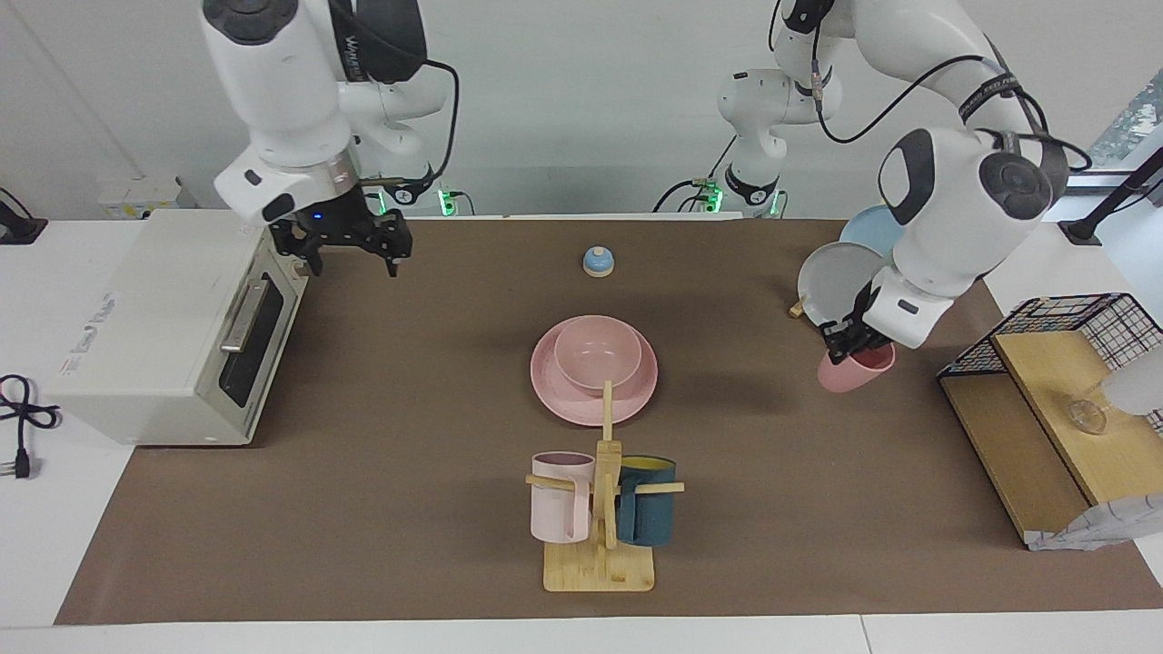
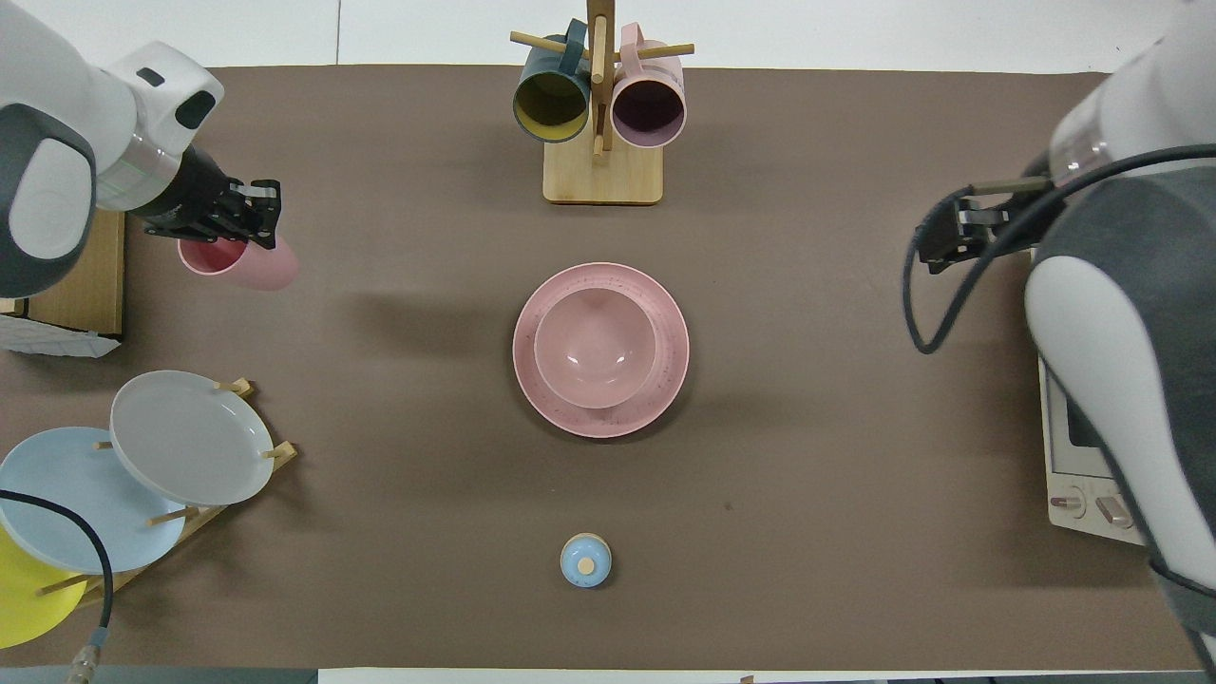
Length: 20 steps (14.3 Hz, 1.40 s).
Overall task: Organize tableware
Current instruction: 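Lift the pink cup with the left gripper toward the bowl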
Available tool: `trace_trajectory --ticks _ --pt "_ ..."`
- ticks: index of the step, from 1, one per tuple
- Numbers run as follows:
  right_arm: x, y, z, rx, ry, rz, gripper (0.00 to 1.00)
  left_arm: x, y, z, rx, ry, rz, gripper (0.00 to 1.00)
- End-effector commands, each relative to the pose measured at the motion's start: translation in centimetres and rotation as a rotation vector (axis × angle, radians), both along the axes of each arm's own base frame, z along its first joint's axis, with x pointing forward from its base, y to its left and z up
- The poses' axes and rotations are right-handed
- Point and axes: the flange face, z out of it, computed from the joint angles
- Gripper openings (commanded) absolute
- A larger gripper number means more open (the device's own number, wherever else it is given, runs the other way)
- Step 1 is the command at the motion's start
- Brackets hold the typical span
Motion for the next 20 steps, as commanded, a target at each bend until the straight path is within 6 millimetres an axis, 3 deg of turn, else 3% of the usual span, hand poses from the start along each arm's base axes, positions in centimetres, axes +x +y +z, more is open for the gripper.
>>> trace_trajectory --ticks 1,2,4,5,6,10,16,20 --pt "-3.0 -0.5 -1.6 0.015 0.041 0.018 1.0 -1.0 -9.0 2.3 0.003 0.021 0.13 0.0" --pt "-3.5 -0.7 -2.2 0.015 0.048 0.018 1.0 -2.0 -12.1 2.5 0.001 0.009 0.168 0.0" --pt "-2.7 -1.5 -3.2 0.027 -0.007 0.042 1.0 -4.4 -19.1 2.8 -0.033 -0.044 0.196 0.0" --pt "-2.8 -1.8 -3.1 0.028 -0.002 0.077 1.0 -5.8 -22.3 1.7 -0.035 -0.052 0.188 0.0" --pt "-3.1 -2.6 -3.0 0.034 -0.003 0.072 1.0 -7.0 -25.1 -0.7 -0.027 -0.058 0.182 0.0" --pt "-3.7 -4.2 -4.0 0.054 -0.008 0.033 1.0 -9.3 -29.3 -6.8 0.017 -0.046 0.177 0.0" --pt "-3.3 -5.3 -4.6 0.061 -0.022 0.019 1.0 -10.4 -31.9 -11.8 0.039 -0.033 0.185 0.0" --pt "-3.5 -5.6 -4.5 0.063 -0.011 0.021 1.0 -10.8 -32.1 -13.5 0.044 -0.047 0.178 0.0"
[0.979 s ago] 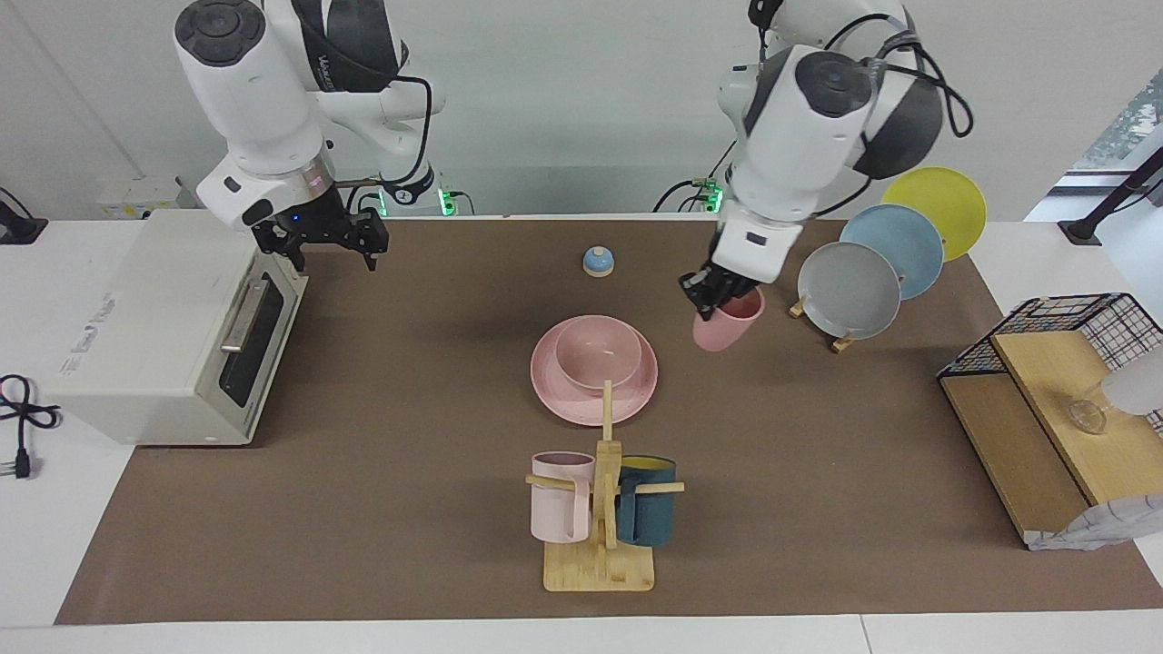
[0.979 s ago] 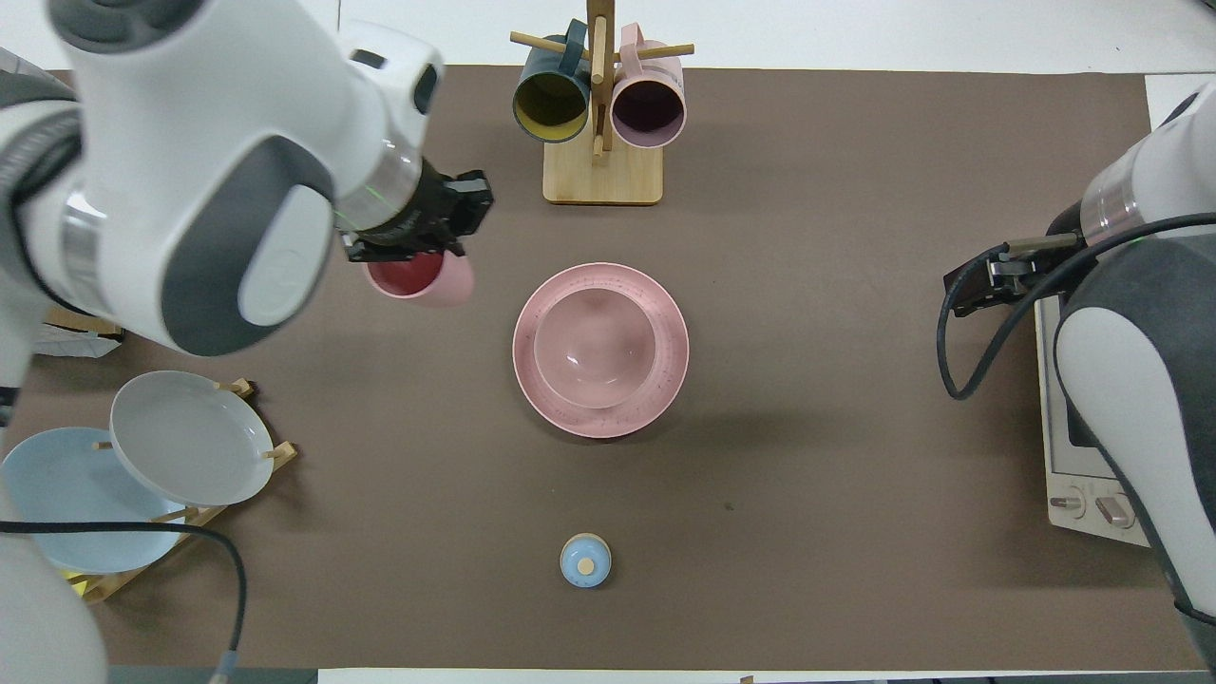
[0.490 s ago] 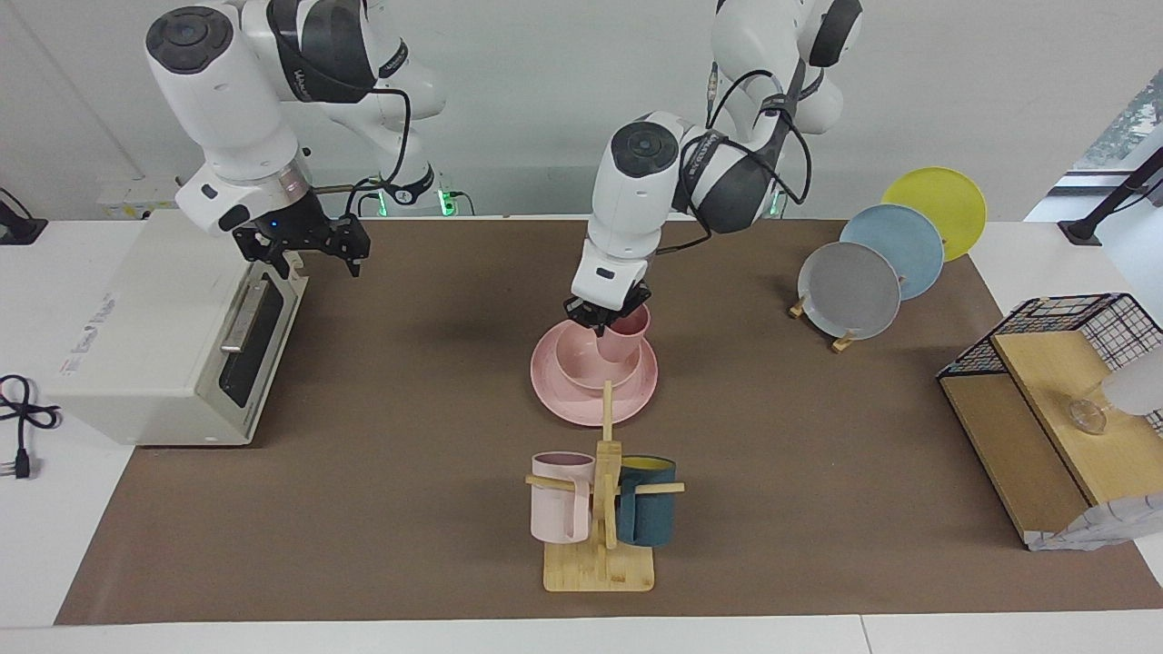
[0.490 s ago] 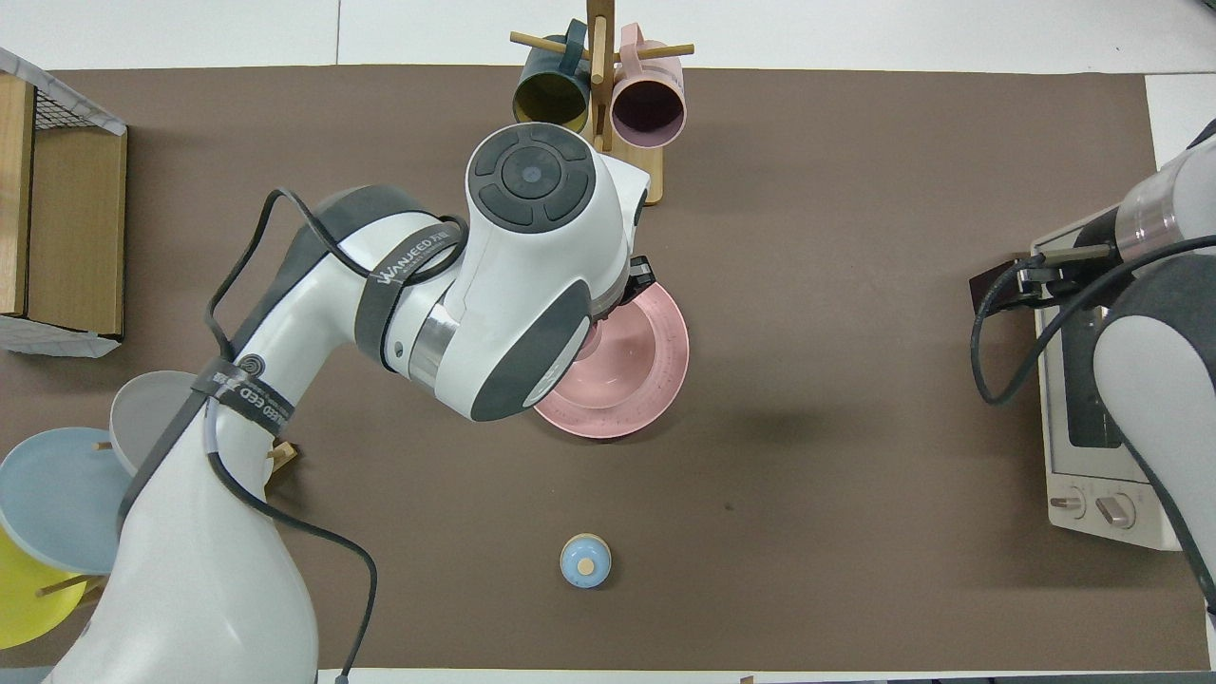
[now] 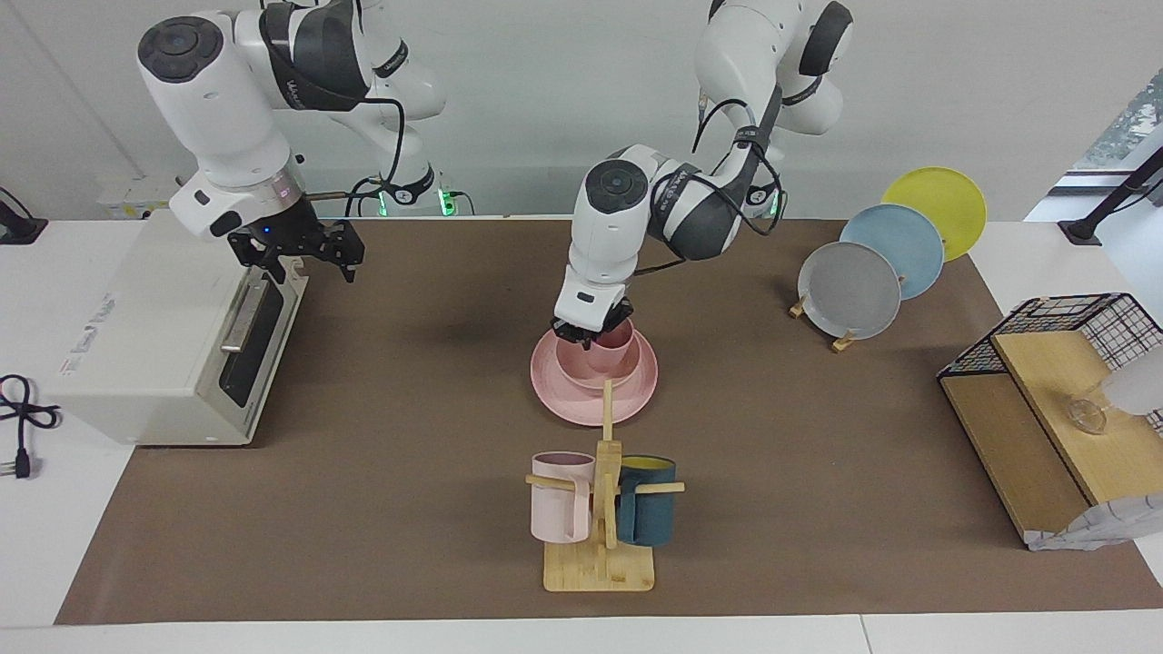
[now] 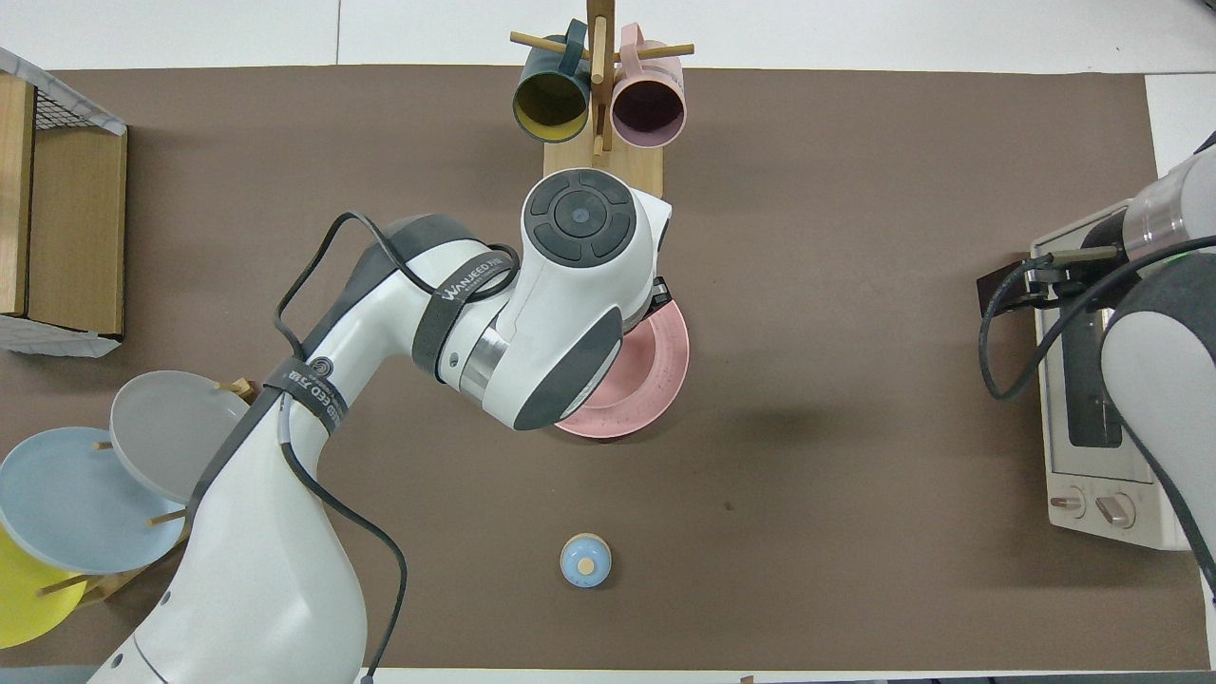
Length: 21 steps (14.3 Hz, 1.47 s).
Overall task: Organize tableware
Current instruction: 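Lower the pink cup into the bowl and open the left gripper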
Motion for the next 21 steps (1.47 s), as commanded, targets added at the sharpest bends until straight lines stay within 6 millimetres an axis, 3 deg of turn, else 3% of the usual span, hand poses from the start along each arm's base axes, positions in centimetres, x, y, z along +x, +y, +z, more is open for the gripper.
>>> trace_trajectory --ticks 1,5,8,9,10,11,13,15,17,19,21 --pt "-0.9 -1.3 0.4 0.023 0.006 0.011 1.0 -0.3 -0.1 -1.3 0.014 -0.032 0.007 0.0" --pt "-1.4 -3.6 1.2 0.023 0.001 -0.023 1.0 -0.3 -0.3 -2.4 0.027 -0.046 -0.006 0.0" --pt "-1.4 -2.6 1.0 0.022 0.01 -0.004 1.0 -0.4 -0.2 -3.0 0.025 -0.05 -0.008 0.0" --pt "-1.3 -2.7 1.0 0.022 0.004 -0.008 1.0 -0.4 -0.2 -2.9 0.026 -0.051 -0.009 0.39" --pt "-1.2 -2.9 1.1 0.021 0.0 -0.006 1.0 -0.3 -0.2 -2.9 0.029 -0.051 -0.01 0.95" --pt "-1.2 -3.8 1.0 0.021 0.003 -0.022 1.0 -0.3 -0.1 -2.7 0.034 -0.05 -0.01 1.0" --pt "-1.2 -3.7 1.0 0.022 0.008 -0.005 1.0 0.2 0.6 -1.5 0.029 -0.059 0.0 1.0" --pt "-1.2 -3.3 1.0 0.022 0.009 0.003 1.0 0.9 3.4 2.6 0.034 -0.066 0.021 1.0" --pt "-0.9 -3.8 1.7 0.022 0.012 -0.005 1.0 2.4 8.2 7.2 0.032 -0.079 0.061 1.0" --pt "-0.6 -4.4 2.8 0.026 0.018 -0.018 1.0 3.2 13.6 11.4 0.045 -0.081 0.044 1.0" --pt "-0.4 -4.8 2.7 0.03 0.012 -0.032 1.0 3.9 20.7 15.4 0.055 -0.074 -0.019 1.0"
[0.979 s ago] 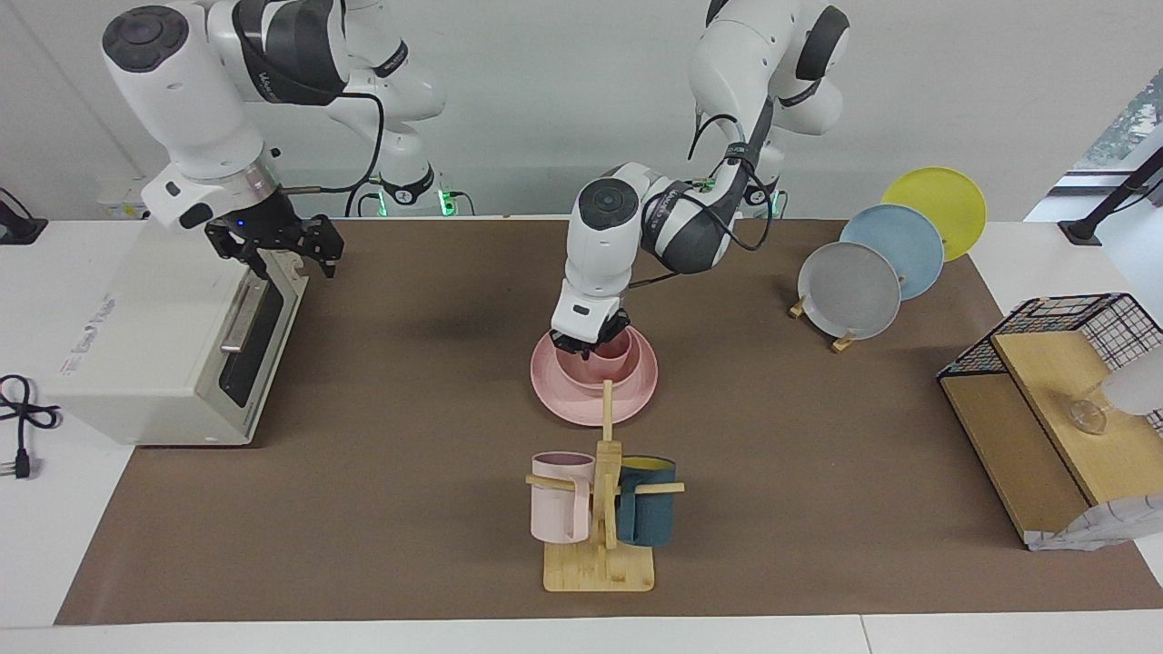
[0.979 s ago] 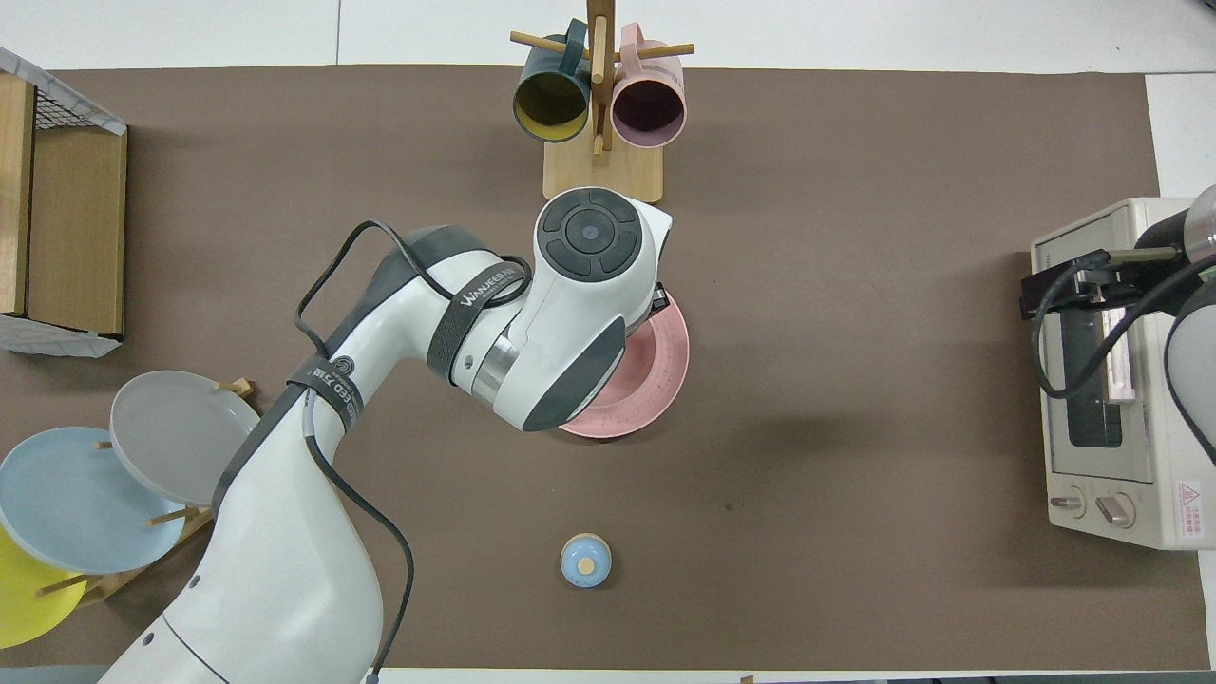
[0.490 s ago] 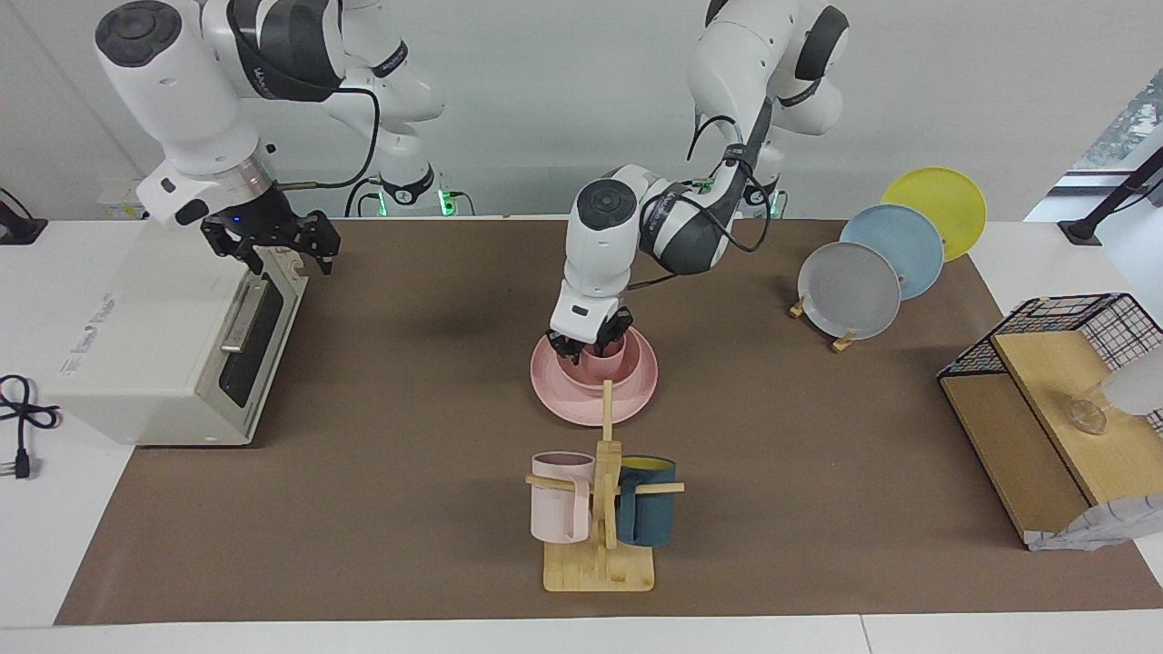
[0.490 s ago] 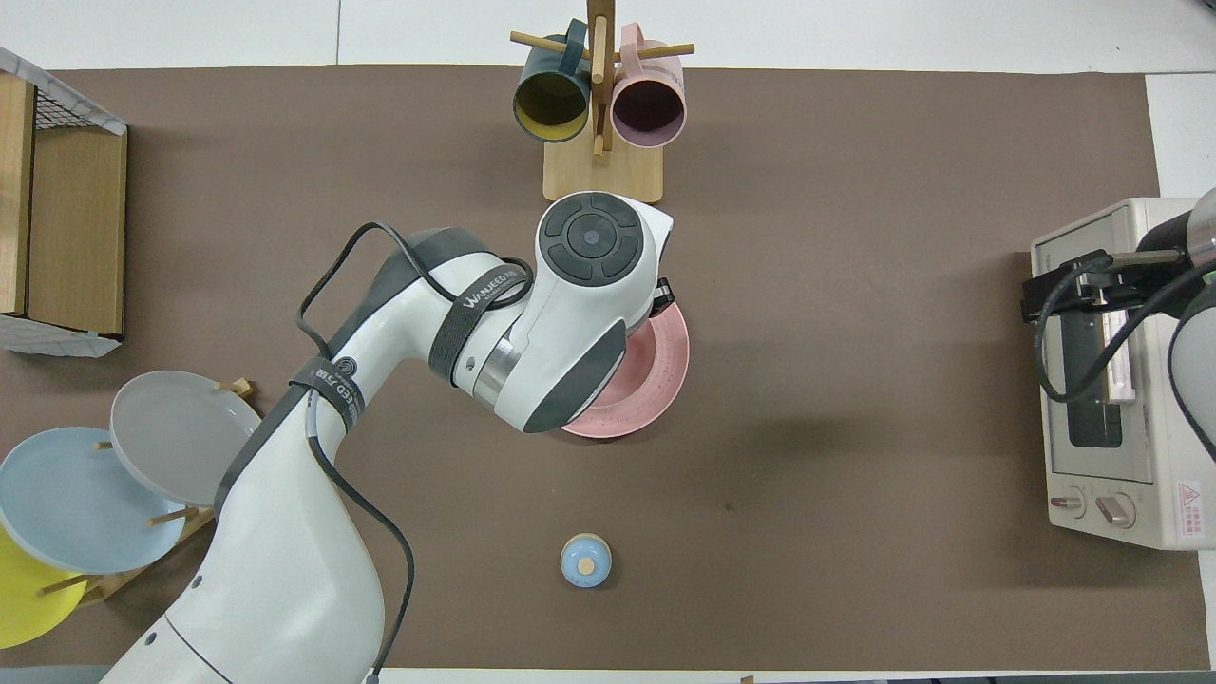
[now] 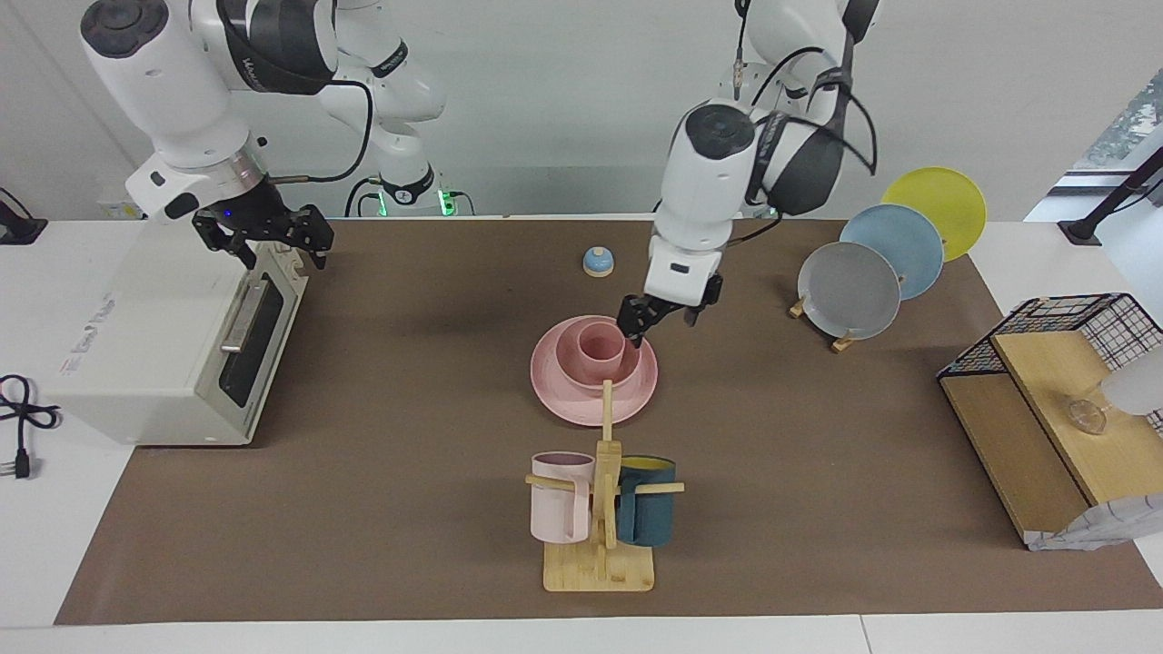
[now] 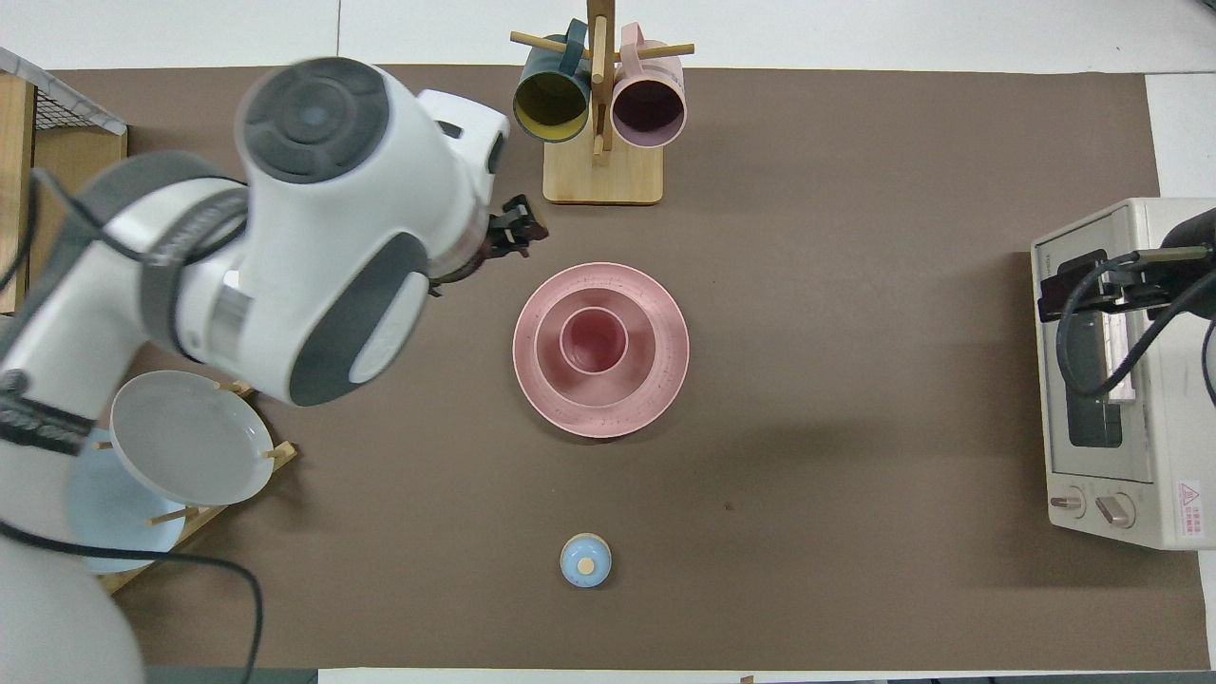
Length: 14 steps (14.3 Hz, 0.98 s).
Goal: Organize tableware
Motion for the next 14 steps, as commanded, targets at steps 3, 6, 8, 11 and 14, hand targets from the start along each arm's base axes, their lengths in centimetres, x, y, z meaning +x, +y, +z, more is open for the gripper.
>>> trace_trajectory --ticks 3,6,8,11,14 --pt "0.3 -0.7 1.1 0.029 -0.004 -0.002 1.0 -1.1 14.9 7.5 0.044 0.04 -0.177 1.0" --pt "0.3 -0.3 1.0 0.029 -0.008 0.005 1.0 -2.6 21.4 8.3 0.053 0.086 -0.26 1.0" --pt "0.3 -0.1 1.1 0.031 -0.011 0.008 1.0 -4.3 22.7 7.2 0.058 0.085 -0.266 1.0" --pt "0.3 -0.2 1.2 0.032 -0.013 0.007 1.0 -5.0 23.0 6.7 0.058 0.094 -0.278 1.0" --pt "0.1 0.2 1.3 0.031 -0.008 0.014 1.0 -4.3 24.4 7.4 -0.001 0.071 -0.245 1.0"
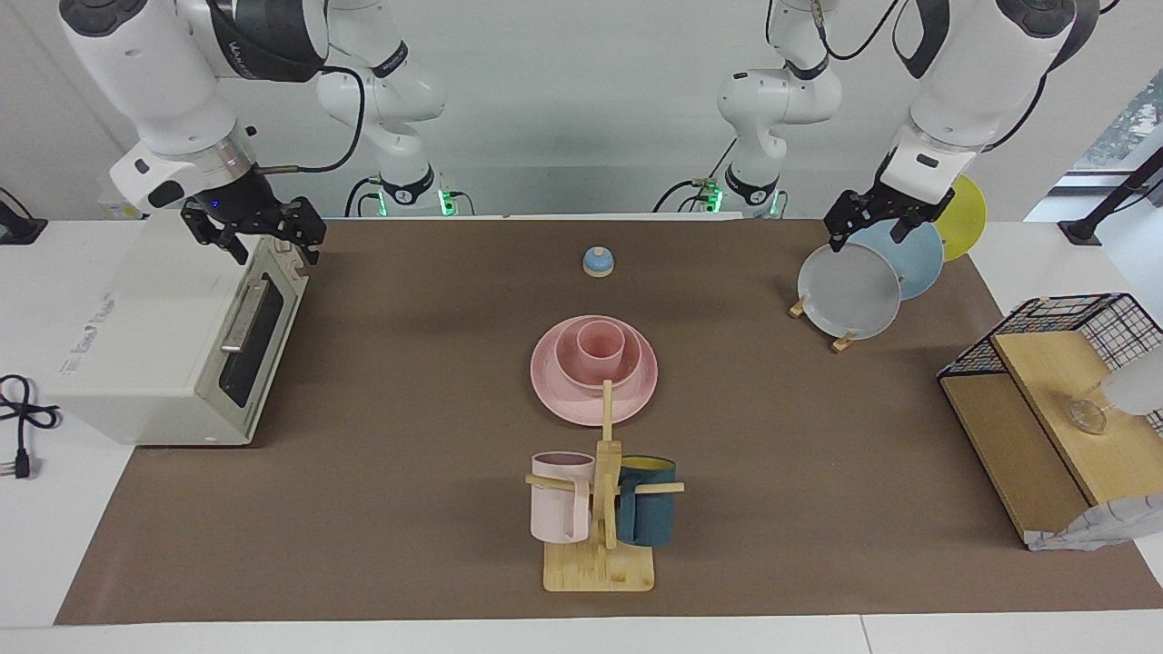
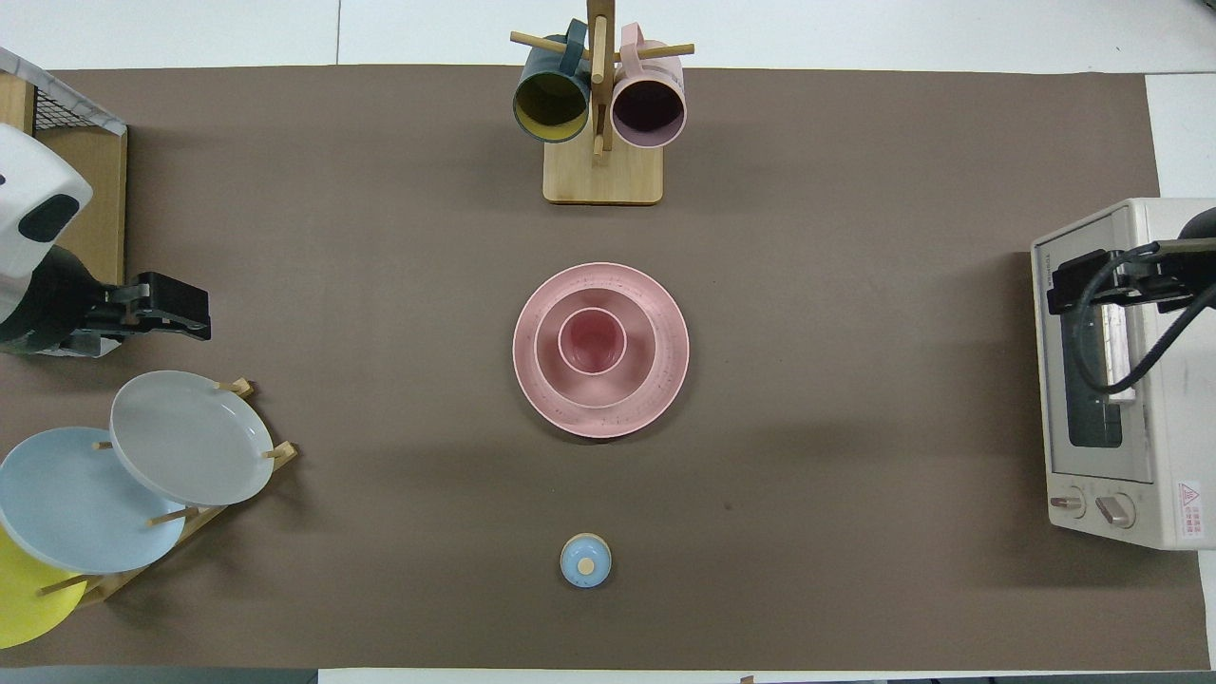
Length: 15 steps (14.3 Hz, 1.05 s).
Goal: Organize tableware
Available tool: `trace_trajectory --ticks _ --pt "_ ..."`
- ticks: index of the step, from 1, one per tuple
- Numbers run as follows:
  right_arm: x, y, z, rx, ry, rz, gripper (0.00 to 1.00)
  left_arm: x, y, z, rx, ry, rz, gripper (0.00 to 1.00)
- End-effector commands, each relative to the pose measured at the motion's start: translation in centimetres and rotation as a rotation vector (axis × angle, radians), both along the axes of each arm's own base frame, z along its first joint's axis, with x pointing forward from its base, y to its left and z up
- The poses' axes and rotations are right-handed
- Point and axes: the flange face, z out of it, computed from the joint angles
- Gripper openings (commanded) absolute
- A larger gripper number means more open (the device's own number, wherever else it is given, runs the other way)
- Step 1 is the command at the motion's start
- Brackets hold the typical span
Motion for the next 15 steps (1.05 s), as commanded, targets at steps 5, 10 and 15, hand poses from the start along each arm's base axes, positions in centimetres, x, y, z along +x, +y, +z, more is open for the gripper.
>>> trace_trajectory --ticks 5,10,15 --pt "-0.42 0.07 0.52 0.022 0.007 0.015 1.0 0.85 1.73 1.94 -0.051 -0.024 0.022 1.0" --pt "-0.43 -0.01 0.52 0.022 0.007 0.013 1.0 0.69 2.18 1.76 -0.046 -0.009 0.029 1.0" --pt "-0.39 -0.01 0.44 0.022 0.009 0.013 1.0 0.69 2.01 1.7 -0.046 -0.009 0.024 1.0"
